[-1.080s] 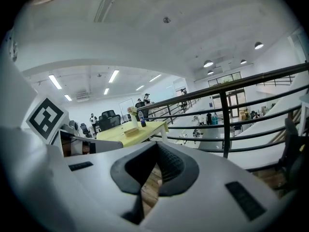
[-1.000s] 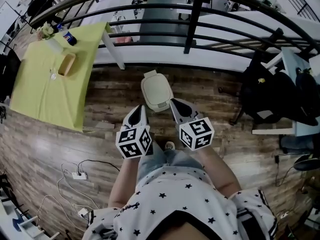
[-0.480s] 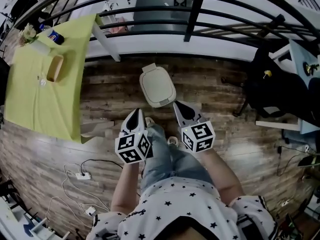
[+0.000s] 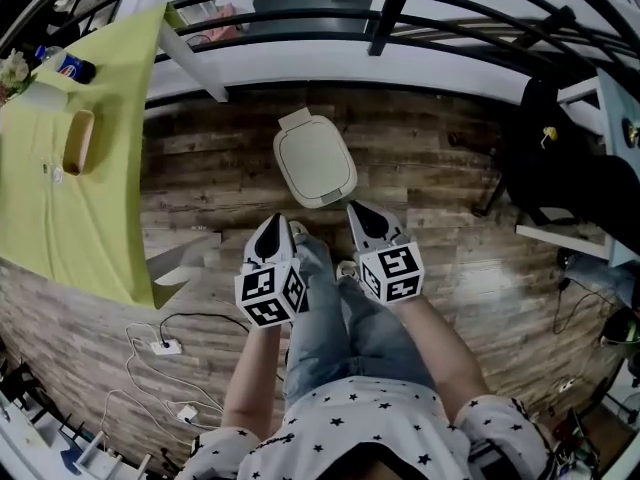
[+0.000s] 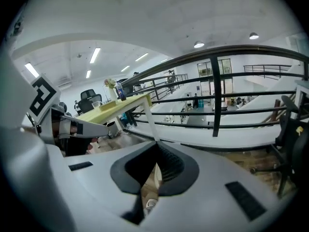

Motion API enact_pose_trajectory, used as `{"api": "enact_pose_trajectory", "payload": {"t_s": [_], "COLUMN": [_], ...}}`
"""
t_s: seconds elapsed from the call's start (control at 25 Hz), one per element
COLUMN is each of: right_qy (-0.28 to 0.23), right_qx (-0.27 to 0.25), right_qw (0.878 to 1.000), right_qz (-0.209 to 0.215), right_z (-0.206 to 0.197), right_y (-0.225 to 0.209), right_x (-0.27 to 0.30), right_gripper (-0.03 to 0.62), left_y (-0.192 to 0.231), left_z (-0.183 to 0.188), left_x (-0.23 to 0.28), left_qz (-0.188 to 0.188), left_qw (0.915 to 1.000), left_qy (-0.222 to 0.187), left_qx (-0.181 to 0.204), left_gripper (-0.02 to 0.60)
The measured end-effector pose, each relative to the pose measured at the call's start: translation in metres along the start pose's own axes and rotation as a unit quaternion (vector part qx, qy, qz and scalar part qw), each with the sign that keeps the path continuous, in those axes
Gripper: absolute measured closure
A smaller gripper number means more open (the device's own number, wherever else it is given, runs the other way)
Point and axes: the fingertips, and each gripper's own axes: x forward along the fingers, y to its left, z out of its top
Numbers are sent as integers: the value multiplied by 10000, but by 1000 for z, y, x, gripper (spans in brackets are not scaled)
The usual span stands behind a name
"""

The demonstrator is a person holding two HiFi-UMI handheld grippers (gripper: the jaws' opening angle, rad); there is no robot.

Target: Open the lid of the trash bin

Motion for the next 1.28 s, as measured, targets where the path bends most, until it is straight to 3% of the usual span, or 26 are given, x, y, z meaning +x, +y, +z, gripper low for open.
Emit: {"api": "enact_pose_trajectory", "payload": {"t_s": [0.64,1.28], "right_qy": [874,1606], "right_qx": [63,182], "right_qw": [9961,9862], "right_qz": [-101,-370], "right_z": [-114,-222], "right_y": [-35,-66], "right_x": [96,159], "right_gripper": [600,600], "left_y": [44,70], "left_z": [-63,-113], "left_x": [72,118], "left_qz": [187,208], "left_qw": [9984,9972], "left_qy": [442,602], "left_qx": [-284,-384], "left_gripper": [569,569]}}
